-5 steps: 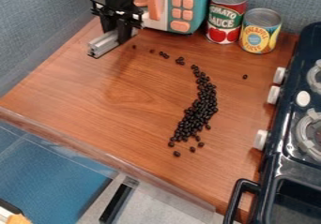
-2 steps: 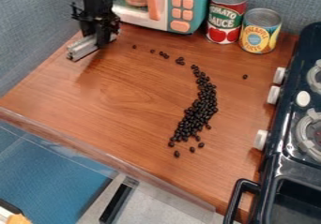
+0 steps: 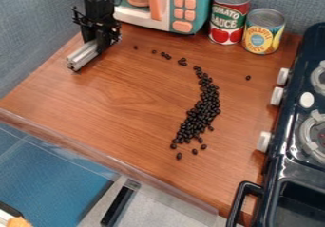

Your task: Sweep into pile

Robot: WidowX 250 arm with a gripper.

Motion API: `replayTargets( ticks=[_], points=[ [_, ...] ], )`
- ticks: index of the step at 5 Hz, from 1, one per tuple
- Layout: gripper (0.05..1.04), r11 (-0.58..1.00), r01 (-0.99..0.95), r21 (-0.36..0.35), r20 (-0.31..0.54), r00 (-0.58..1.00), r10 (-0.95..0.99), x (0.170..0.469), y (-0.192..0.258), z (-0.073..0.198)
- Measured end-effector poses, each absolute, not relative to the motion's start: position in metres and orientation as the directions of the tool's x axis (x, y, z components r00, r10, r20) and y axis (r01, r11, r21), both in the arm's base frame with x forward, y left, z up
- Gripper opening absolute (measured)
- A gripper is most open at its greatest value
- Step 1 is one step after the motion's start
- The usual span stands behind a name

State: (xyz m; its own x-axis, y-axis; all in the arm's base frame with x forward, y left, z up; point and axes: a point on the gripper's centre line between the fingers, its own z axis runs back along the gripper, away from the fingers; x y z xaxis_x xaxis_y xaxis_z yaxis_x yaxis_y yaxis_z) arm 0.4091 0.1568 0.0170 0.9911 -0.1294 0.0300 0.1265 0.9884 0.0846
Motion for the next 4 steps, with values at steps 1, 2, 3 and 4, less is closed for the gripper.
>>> replayTargets(
  ticks=[1,2,3,4],
  points=[
    [0.379,0.983,0.168,0.079,0.044,0.984,-0.172,0.418,0.139,0.017],
    [0.379,0.967,0.242,0.074,0.045,0.968,-0.246,0.427,0.105,0.018],
    [0.379,0.948,0.311,0.069,0.05,0.948,-0.314,0.434,0.074,0.019],
    [0.379,0.93,0.361,0.066,0.052,0.93,-0.364,0.437,0.053,0.019]
  ],
)
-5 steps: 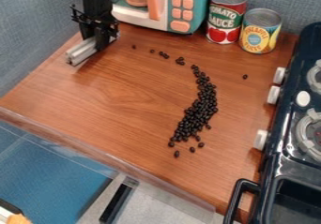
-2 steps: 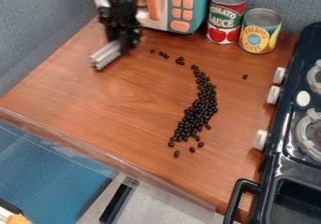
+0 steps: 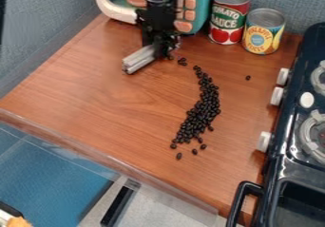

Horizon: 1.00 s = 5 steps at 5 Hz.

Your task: Sweep into pile

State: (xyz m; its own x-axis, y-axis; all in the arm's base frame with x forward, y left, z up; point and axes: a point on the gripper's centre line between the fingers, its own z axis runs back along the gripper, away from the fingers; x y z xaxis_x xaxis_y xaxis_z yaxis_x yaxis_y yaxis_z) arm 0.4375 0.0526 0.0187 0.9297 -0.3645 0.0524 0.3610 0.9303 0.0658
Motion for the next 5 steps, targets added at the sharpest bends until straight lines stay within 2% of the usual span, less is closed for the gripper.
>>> replayTargets(
  ticks=[2,5],
  points=[
    [0.379,0.896,0.433,0.098,0.059,0.896,-0.44,0.433,0.027,0.017],
    [0.379,0.83,0.545,0.118,0.061,0.83,-0.554,0.406,-0.022,0.018]
  ],
)
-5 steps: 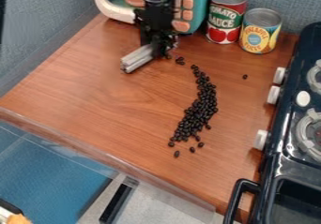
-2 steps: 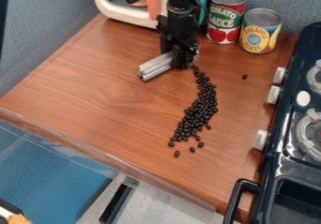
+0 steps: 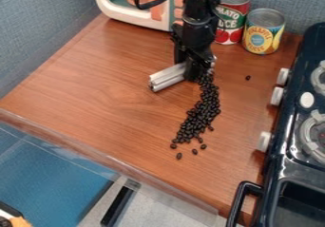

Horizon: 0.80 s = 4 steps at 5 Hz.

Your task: Sweep into pile

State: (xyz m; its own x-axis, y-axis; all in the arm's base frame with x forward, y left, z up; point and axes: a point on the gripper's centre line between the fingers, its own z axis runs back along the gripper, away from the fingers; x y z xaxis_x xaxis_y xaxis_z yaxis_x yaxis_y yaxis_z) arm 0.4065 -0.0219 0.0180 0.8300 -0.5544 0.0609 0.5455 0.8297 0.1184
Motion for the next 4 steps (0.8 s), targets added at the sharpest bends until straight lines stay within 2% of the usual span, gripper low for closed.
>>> replayTargets(
  ticks=[2,4],
  points=[
    [0.379,0.785,0.607,0.123,0.062,0.785,-0.617,0.387,-0.049,0.019],
    [0.379,0.772,0.623,0.127,0.069,0.771,-0.633,0.379,-0.056,0.018]
  ],
)
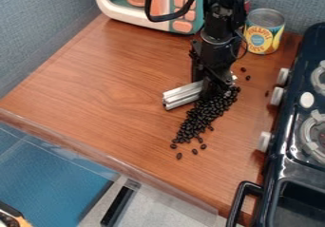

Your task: Sweep into pile

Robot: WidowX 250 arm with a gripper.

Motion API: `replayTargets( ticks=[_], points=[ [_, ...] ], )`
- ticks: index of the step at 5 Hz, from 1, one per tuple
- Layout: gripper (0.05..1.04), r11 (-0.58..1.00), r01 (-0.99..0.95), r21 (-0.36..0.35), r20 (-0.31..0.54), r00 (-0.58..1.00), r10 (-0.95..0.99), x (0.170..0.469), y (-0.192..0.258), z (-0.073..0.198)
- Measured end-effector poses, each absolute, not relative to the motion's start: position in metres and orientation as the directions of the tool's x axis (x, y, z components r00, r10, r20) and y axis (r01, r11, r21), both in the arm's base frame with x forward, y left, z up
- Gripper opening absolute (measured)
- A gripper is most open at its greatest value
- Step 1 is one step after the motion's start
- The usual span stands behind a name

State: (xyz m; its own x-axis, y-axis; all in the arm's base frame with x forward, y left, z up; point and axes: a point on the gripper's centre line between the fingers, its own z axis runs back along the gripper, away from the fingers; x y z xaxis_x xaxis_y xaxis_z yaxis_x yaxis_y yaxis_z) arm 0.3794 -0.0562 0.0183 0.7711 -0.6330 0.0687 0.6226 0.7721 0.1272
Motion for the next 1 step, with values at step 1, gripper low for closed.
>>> replayTargets(
  ticks=[1],
  points=[
    [0.379,0.788,0.6,0.141,0.106,0.782,-0.614,0.3819,-0.0564,0.0334]
  ],
)
